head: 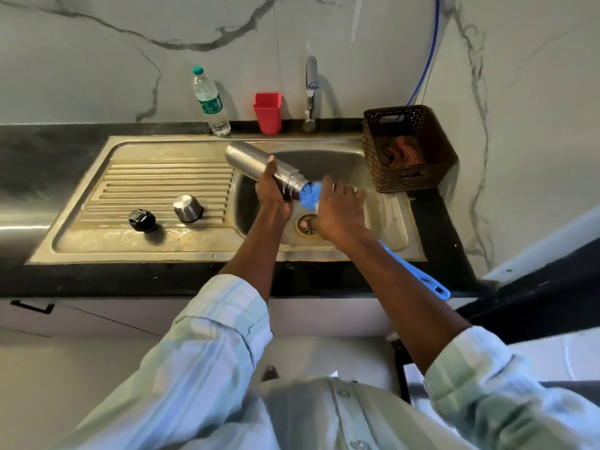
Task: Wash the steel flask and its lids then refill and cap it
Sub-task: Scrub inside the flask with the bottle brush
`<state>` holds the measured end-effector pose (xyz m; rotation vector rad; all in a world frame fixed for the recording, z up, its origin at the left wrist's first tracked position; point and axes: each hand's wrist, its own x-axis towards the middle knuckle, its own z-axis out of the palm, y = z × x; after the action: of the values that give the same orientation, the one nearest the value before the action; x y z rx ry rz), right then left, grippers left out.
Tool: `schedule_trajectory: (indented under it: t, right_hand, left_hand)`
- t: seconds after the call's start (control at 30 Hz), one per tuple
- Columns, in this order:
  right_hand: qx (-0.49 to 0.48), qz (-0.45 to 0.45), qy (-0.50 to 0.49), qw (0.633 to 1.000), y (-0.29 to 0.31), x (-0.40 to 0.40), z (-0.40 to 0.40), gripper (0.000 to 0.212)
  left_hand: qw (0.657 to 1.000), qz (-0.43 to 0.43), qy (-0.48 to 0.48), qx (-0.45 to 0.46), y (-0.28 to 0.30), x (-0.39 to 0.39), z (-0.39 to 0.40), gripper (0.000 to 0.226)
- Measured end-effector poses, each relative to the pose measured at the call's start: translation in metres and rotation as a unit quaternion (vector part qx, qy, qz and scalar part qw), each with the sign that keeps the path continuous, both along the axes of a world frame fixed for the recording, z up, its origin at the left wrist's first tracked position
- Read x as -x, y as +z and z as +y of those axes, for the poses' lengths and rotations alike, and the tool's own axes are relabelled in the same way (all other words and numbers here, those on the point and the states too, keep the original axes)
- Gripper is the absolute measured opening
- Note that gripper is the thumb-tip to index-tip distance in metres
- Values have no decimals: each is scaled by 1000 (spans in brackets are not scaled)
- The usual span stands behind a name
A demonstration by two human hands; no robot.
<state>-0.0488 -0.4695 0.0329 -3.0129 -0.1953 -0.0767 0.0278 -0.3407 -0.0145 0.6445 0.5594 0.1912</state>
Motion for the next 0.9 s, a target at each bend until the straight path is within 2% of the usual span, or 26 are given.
schedule_trajectory:
  t: [0.03,0.17,0.23,0.33,0.4,0.47,0.57,0.67,0.77,0.83,0.9]
  right_hand:
    - [-33,13,2,999,2,-3,2,77]
    - [-125,58,0,990,1,-2,8,52]
    - [-135,58,2,989,1,6,7,51]
    - [-117,52,10,992,0,18,-6,50]
    - [-135,60,-12,989,1,20,-19,50]
    - [-205,80,-39,975,7,16,-24,57]
    - [-338,101,-33,935,22,3,-11,65]
    - [-366,94,-28,925,28,-8,-5,59]
    - [-414,125,-48,900,32,-19,-15,49]
    - [-447,147,-50,881,35,-25,-22,51]
    - [-448,133,-29,883,34,-28,-25,46]
  left_hand:
    - [1000,-2,-20,2,1,2,-6,66]
    - [999,-3,-48,-24,4,-3,-6,58]
    - [997,6,-47,-53,4,-7,6,60]
    - [996,39,3,-79,8,-11,33,62]
    - [998,39,21,-45,16,-17,58,47]
    - [999,3,-29,-21,24,-10,69,35]
    - [986,-47,-145,-59,27,11,57,60]
    - [976,-75,-201,-33,17,27,45,68]
    - [960,-125,-250,19,15,40,44,42]
    - [951,-113,-289,-5,15,48,46,39]
    - [946,-53,-314,-56,17,55,46,59]
